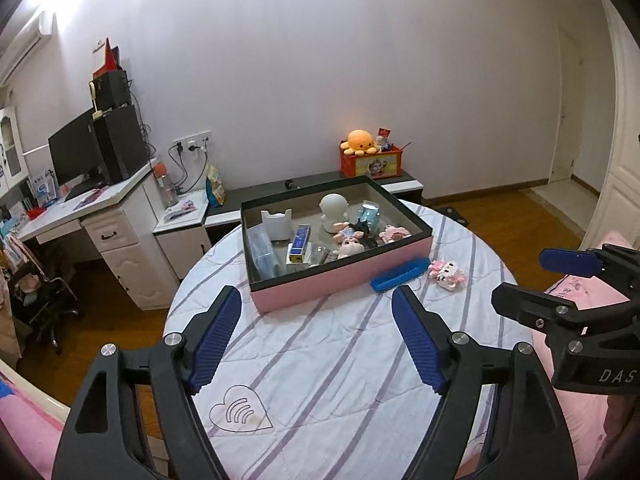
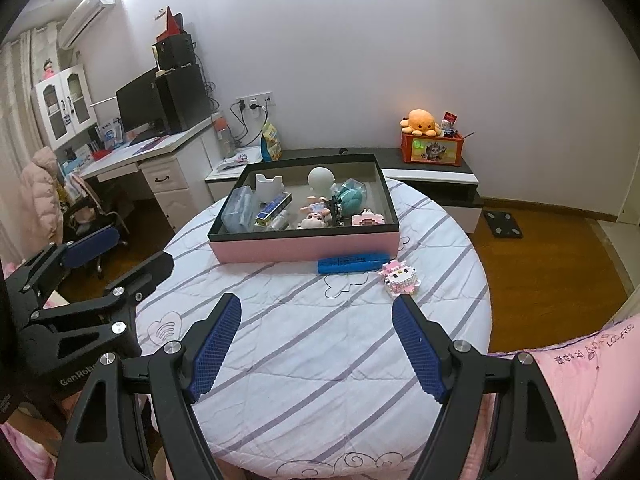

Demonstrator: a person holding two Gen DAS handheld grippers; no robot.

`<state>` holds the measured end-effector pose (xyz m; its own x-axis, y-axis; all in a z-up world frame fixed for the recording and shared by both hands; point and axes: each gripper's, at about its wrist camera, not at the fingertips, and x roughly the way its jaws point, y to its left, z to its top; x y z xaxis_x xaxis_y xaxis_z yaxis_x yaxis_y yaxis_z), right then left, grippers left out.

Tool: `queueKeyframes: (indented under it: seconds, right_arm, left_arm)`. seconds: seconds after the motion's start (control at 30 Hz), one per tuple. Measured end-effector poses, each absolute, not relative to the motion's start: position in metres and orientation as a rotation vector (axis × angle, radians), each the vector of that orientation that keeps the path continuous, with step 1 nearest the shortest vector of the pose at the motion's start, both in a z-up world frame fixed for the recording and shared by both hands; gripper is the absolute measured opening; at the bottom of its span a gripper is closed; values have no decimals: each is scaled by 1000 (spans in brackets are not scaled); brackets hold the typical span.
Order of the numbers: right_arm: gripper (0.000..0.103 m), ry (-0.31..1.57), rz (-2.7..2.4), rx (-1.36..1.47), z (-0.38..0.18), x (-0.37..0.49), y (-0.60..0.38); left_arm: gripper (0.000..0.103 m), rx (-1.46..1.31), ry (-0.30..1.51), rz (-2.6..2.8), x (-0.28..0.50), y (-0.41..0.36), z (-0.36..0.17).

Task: Organize rigid objects
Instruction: 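Withdraw both tools from the box toward the remaining items, then grasp the blue marker with the left tool while the right tool grasps the block cat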

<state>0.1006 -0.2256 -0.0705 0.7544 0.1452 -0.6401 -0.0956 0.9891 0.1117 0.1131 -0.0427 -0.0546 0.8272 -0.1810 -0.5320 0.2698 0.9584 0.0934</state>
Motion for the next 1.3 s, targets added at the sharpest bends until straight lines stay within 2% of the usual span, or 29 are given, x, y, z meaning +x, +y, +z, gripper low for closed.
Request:
queueKeyframes:
  seconds: [0.43,1.2,1.27,1.3]
  right_arm:
    - [80,756,76,104,-88,127,-250]
    - [79,1020,99,77,-195,249,-304]
    - [75,1016,117,75,-201,255,-307]
    - [66,1014,127,78,-203,257,-308]
  left_arm:
    - [84,177,616,-250,152,-61,-76]
    - [84,313,875,-298,269,-143,-163]
    - [84,331,883,-309,274,-148,-167]
    - [84,339,891,-326,276,-151,-170]
